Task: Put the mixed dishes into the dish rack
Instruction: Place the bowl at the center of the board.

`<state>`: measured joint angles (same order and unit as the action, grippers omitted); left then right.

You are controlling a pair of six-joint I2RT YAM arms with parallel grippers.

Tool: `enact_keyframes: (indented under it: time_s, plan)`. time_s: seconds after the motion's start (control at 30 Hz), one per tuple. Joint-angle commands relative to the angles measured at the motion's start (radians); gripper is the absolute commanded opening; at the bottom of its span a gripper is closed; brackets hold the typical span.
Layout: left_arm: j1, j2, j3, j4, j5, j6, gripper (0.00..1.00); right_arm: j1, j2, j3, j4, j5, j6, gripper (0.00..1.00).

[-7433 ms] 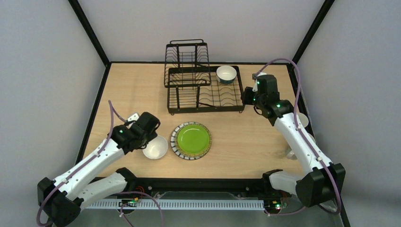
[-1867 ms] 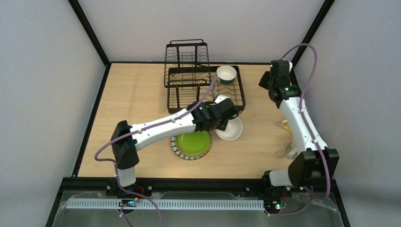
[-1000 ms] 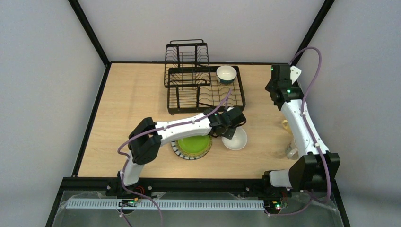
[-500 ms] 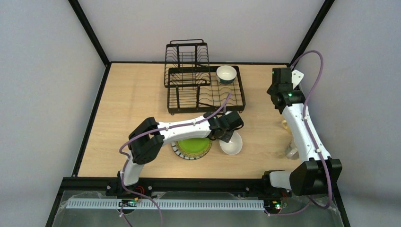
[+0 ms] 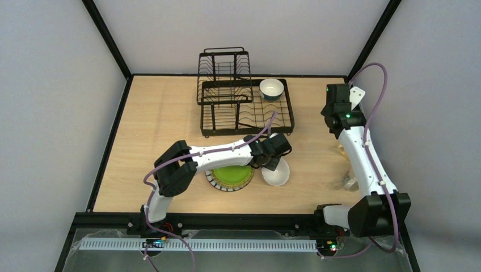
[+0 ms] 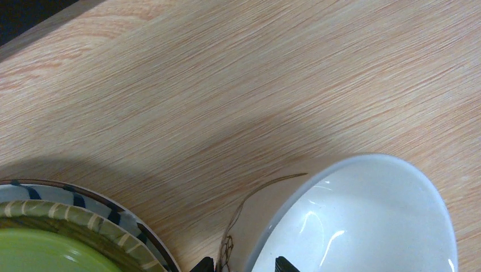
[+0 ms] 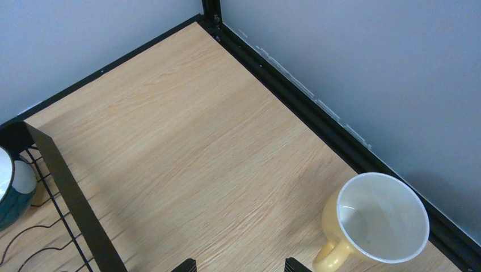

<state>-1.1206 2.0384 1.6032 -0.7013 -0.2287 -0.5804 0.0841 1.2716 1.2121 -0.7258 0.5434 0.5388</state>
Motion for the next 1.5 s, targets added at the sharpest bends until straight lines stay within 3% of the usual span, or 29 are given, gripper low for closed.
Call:
enact_keyframes:
  time_s: [0.0,0.8,1.47]
  plan:
    - [0.0,-0.019,-0.018,0.016,0.004,-0.004,0.63,-0.005,-0.029,-0.013,-0.028,0.043,0.012,0.9]
    - [0.026,-0.051,-0.061,-0.008,-0.02,-0.006,0.81,-0.006,-0.004,-0.011,-0.01,0.041,0.003,0.9]
    - [0.033,-0.083,0.027,-0.099,-0.09,0.001,0.92,-0.006,0.015,-0.012,0.041,0.019,-0.023,0.91]
